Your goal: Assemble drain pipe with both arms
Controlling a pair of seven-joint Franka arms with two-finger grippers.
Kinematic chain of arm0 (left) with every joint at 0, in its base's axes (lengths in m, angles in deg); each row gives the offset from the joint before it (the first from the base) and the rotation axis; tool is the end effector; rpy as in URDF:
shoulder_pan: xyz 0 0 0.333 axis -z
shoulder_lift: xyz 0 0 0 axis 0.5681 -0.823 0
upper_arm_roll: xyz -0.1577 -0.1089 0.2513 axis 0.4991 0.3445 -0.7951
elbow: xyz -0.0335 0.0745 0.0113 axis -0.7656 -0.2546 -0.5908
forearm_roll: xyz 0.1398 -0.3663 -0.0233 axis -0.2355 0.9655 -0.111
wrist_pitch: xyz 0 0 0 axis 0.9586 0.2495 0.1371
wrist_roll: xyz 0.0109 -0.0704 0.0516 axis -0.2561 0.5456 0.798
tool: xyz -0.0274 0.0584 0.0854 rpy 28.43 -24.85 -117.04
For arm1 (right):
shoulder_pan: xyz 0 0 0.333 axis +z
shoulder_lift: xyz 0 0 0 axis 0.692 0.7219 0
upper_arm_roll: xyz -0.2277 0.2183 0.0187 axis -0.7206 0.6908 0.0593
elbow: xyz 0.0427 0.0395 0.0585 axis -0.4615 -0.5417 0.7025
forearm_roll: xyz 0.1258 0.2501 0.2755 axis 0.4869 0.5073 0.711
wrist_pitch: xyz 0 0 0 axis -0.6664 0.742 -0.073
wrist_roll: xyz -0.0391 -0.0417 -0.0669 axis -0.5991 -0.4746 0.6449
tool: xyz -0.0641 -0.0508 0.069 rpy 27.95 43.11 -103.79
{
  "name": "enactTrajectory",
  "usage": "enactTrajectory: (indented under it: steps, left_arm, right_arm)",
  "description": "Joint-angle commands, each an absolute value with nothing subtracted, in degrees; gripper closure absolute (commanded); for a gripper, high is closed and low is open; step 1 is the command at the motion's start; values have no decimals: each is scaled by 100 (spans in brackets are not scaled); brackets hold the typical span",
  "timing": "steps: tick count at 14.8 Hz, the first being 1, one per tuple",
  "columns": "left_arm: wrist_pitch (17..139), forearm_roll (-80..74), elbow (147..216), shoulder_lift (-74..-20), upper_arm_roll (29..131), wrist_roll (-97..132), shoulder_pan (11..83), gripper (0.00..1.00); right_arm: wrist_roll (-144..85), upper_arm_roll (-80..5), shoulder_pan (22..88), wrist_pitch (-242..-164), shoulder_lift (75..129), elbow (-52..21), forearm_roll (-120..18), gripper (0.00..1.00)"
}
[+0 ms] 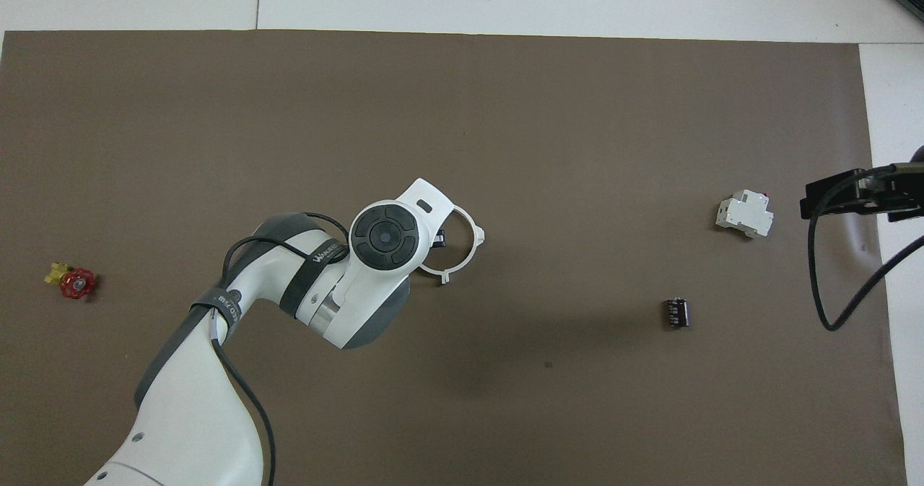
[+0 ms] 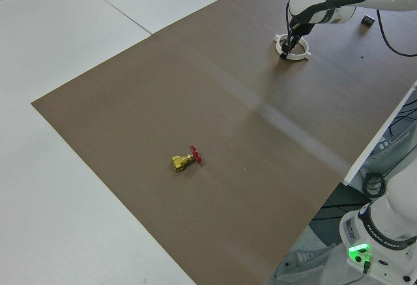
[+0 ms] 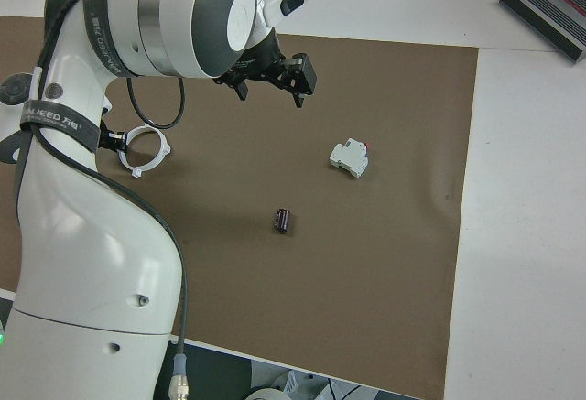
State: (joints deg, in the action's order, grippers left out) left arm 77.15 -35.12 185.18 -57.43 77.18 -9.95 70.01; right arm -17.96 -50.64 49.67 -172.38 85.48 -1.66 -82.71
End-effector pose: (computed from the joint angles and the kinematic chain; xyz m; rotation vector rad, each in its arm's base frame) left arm 0.5041 -0.3596 0.3003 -3.1219 -0.0641 -0.1699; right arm 0.5426 -0.0030 0.6360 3.1224 -0.0881 -0.0411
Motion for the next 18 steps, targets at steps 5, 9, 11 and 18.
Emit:
enactTrajectory:
  steps: [5,9,11,18]
  left_arm:
    - [7850,-3620,18502,-5825,7653,-1103,7048,85]
    - [7807,-3620,18484,-5773,7636,-1094,7039,0]
    - [7745,-3628,18396,-5563,7601,-1007,6838,0]
    - [6358,-3549,18466,-4315,7627,248,6188,0]
  right_arm:
    - [-1857,-5062,4942,-17233,8449,-266,-8241,0]
    - [-1865,-5062,4959,-17233,8449,-266,-8241,0]
    - [-1856,-5062,4959,-17233,8449,-266,-8232,0]
    - [-1830,-5062,4924,-17216,8440,-266,-8232,0]
